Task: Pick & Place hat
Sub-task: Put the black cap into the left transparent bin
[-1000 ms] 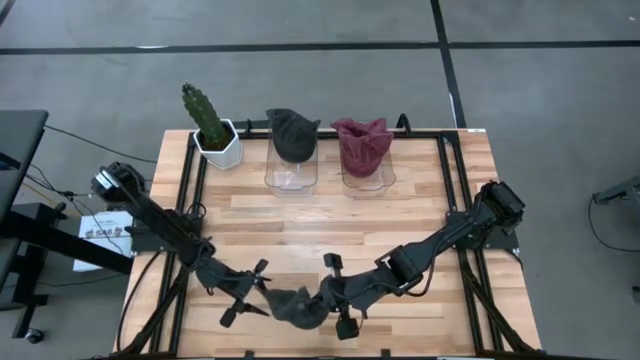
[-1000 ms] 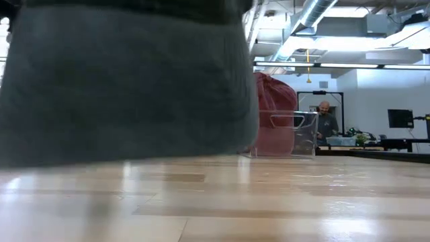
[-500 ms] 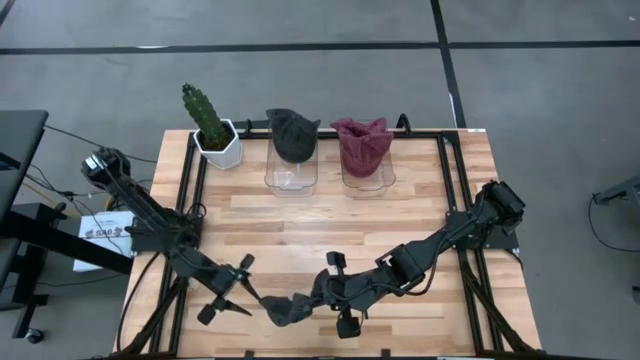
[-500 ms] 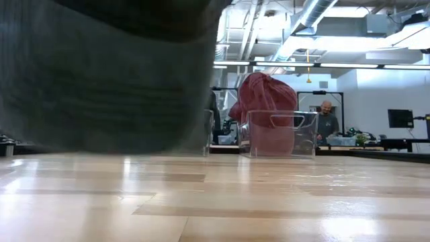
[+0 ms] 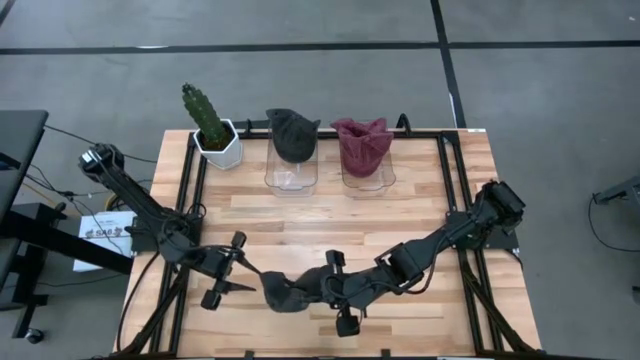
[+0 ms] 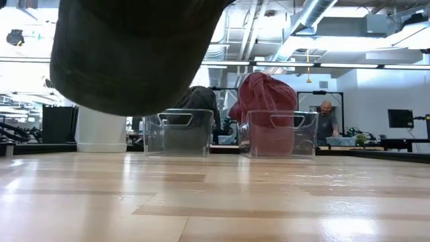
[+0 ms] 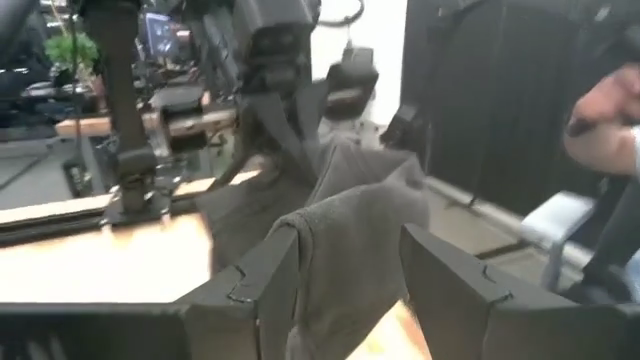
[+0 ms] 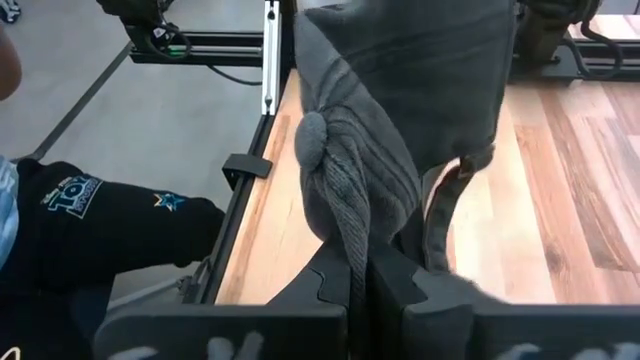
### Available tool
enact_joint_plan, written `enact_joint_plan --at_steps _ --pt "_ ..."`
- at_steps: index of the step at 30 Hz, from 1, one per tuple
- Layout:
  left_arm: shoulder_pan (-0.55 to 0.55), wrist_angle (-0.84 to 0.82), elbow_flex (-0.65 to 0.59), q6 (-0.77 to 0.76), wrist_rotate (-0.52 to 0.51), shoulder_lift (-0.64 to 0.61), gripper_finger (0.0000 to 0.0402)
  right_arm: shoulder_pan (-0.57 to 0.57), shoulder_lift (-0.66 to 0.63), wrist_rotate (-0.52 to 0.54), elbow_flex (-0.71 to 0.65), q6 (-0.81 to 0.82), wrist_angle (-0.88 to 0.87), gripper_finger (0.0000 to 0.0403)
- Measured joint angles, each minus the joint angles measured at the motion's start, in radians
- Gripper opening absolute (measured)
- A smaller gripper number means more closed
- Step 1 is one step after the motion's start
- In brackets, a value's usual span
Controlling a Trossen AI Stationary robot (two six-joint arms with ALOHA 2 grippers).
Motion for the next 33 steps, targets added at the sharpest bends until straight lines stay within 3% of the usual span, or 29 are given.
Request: enact_joint_plan --at_steps 7,10,22,33 --pt "0.006 -0.241 -0.001 -0.043 -0.21 -0.03 0.0173 0.039 0.0 -0.001 0.0 -0.001 -0.005 0.0" --pt "0.031 -0.251 -0.001 -0.077 -0.217 -0.03 0.0173 0.047 0.0 -0.001 0.0 0.0 -0.008 0.0" --pt "0.195 -0.13 -0.001 -0.071 0.139 -0.03 0.0173 -0.023 0.001 -0.08 0.0 -0.017 -0.005 0.0" --pt "0.398 -0.056 0.0 -0.07 0.439 -0.02 0.0173 -0.152 0.001 -0.346 0.0 -0.166 0.04 0.0"
